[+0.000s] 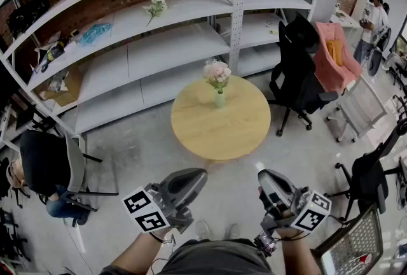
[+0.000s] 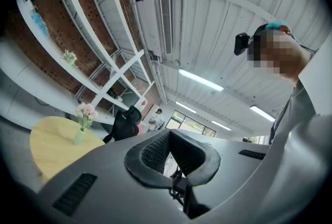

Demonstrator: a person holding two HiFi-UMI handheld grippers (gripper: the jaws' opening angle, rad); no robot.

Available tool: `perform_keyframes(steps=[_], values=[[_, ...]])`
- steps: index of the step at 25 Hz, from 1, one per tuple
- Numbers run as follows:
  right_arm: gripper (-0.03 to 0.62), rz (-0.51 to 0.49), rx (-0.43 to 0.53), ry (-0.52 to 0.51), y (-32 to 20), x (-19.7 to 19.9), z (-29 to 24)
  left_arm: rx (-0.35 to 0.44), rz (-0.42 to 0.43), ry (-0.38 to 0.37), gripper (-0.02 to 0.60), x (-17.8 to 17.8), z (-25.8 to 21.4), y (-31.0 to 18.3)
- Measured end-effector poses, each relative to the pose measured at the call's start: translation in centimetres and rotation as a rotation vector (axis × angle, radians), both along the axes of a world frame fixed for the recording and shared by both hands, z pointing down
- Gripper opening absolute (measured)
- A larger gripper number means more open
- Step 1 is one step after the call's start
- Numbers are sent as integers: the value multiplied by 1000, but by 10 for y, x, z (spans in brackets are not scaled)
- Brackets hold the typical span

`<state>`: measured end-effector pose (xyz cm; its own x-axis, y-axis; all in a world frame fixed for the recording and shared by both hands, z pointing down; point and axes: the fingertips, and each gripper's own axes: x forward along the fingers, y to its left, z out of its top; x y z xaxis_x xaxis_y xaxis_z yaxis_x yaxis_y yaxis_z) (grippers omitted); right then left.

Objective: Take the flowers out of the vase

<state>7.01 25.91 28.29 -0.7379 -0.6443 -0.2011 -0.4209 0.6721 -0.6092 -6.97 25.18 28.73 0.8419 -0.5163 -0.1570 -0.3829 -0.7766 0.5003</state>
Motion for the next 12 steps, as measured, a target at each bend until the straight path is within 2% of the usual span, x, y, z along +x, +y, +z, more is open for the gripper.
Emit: perform_keyframes(steps=[12], values=[[12,27,-8,-5,11,-20,5,-7,16,12,9,-18,6,8]])
